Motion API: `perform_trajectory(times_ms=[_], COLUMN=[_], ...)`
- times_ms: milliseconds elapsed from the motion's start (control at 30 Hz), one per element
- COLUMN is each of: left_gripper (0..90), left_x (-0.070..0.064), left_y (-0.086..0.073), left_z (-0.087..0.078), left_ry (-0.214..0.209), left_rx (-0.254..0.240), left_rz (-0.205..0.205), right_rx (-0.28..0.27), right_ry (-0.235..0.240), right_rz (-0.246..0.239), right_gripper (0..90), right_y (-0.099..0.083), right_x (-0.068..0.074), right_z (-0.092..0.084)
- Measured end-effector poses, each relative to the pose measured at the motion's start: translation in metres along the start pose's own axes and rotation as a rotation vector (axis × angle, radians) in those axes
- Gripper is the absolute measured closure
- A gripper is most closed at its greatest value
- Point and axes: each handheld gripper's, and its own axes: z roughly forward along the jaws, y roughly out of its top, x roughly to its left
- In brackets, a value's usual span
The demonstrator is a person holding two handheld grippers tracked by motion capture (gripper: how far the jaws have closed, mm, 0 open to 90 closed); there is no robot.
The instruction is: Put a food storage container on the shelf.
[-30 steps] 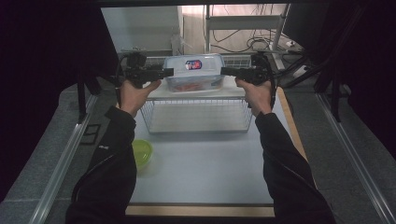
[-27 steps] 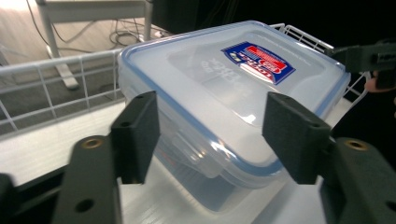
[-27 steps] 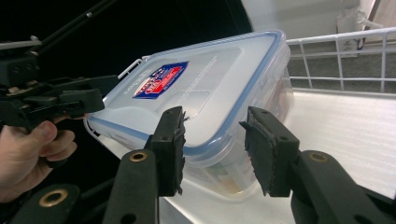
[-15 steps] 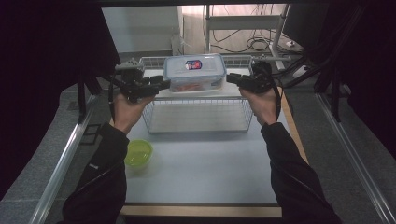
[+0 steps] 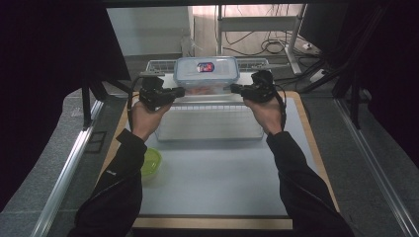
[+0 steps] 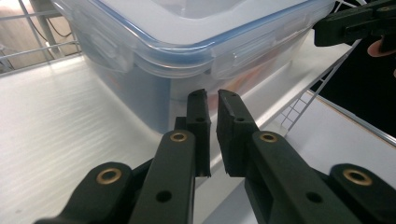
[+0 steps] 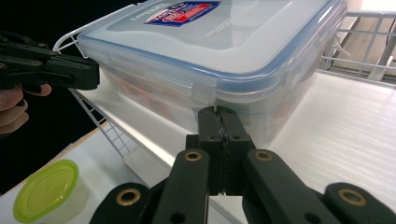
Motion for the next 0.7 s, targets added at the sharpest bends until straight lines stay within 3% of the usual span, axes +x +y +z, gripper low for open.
perform_trajectory(times_ms=[167, 333, 467, 700], left_gripper=[83.7, 82.3, 77.4, 59.6], left_x=[0.001, -0.003, -0.009, -0.022], left_y=[0.003, 0.004, 0.001, -0.009], left_z=[0.006, 0.007, 0.004, -0.006], left_ry=[-0.005, -0.005, -0.018, -0.006], left_rx=[0.007, 0.005, 0.001, -0.01], left_rz=[-0.002, 0.022, 0.036, 0.081], right_rx=[-0.002, 0.0, 0.007, 0.016], right_ry=[0.0, -0.001, -0.018, 0.008], right_rz=[0.007, -0.001, -0.019, -0.055], right_gripper=[89.1, 88.2, 79.8, 58.6], right_y=[0.002, 0.001, -0.001, -0.007], right_x=[-0.002, -0.001, 0.002, 0.007], right_z=[0.003, 0.003, 0.0, -0.006])
